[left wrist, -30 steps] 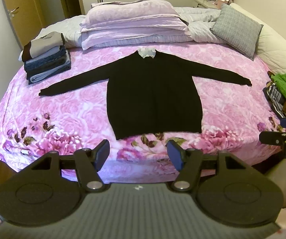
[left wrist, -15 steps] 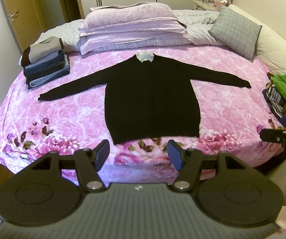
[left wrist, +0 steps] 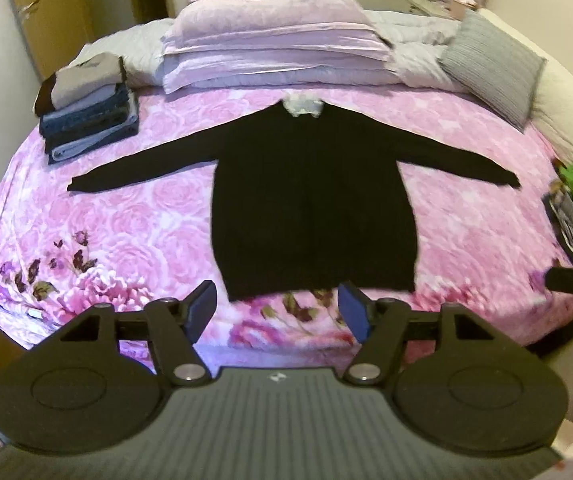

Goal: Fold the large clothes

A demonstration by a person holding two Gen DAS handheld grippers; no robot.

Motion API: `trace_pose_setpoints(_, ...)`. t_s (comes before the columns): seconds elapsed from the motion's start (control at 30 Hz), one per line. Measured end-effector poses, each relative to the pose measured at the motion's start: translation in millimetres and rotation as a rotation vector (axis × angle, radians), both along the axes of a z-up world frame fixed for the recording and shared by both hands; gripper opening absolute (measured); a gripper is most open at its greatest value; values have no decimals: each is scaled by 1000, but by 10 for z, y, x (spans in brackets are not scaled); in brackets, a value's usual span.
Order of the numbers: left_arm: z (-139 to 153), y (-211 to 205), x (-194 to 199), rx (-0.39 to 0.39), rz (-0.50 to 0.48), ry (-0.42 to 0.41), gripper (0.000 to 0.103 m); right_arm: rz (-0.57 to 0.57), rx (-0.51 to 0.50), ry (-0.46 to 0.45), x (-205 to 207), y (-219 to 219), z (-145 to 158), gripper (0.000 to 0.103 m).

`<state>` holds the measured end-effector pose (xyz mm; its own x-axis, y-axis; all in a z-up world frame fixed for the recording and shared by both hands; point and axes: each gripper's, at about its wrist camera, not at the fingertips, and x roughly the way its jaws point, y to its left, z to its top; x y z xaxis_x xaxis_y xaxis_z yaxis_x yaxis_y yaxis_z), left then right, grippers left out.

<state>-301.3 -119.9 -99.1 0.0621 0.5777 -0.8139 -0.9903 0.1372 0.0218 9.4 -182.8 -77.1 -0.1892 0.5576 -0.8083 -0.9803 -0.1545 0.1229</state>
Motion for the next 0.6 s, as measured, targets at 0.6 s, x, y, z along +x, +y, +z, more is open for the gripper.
trace_pose_setpoints(0.6,-1360,2804,-2343,-67,503,-401,63,-232,-67,9,-290,2712,-556,77)
